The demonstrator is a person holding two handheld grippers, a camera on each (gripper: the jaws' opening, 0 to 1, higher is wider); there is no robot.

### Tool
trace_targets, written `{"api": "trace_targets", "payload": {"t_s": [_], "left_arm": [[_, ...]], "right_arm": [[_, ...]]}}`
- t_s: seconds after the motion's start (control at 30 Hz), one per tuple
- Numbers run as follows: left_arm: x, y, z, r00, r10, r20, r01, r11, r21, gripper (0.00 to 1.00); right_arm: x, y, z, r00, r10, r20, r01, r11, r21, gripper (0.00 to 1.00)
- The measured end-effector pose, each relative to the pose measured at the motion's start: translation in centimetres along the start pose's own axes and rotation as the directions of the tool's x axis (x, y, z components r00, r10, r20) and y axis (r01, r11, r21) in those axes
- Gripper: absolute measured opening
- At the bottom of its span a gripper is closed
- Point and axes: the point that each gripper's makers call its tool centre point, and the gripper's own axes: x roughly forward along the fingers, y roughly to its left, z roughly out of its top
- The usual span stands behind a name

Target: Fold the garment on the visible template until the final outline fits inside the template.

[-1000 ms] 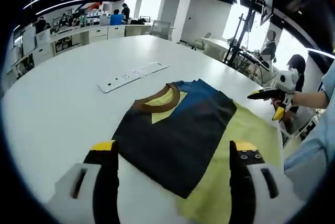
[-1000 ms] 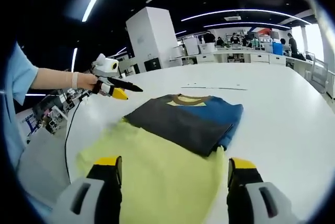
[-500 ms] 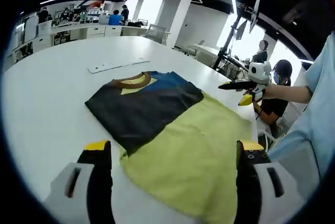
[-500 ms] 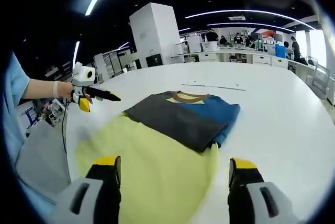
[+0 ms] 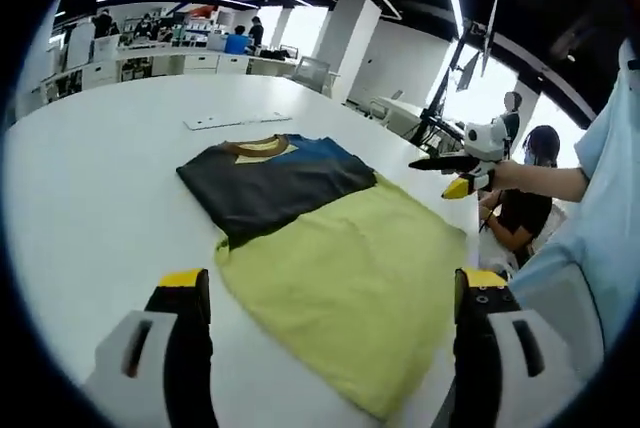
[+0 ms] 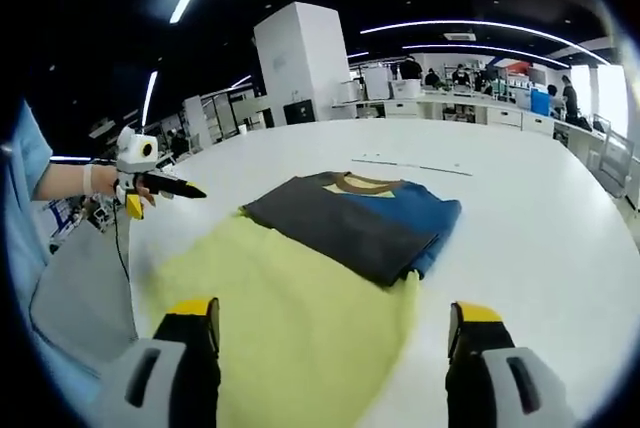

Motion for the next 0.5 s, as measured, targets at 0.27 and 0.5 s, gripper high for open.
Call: {"api": "trace_targets", "payload": {"t_s": [0.27, 0.5], "left_arm": [[-1.5, 0.2, -2.1, 0.999, 0.022, -0.031, -0.023, 0.999, -0.033, 0.99], [-2.0, -0.4, -3.7, 0.998, 0.009, -0.069, -0.014, 0.998, -0.069, 0.9]], "right_arm": [[-0.5, 0.2, -1.0, 1.0, 0.01, -0.028, -0.011, 1.0, -0.007, 0.97], [-1.8, 0.4, -2.3, 0.998, 0.019, -0.063, -0.019, 1.0, 0.001, 0.94]]}}
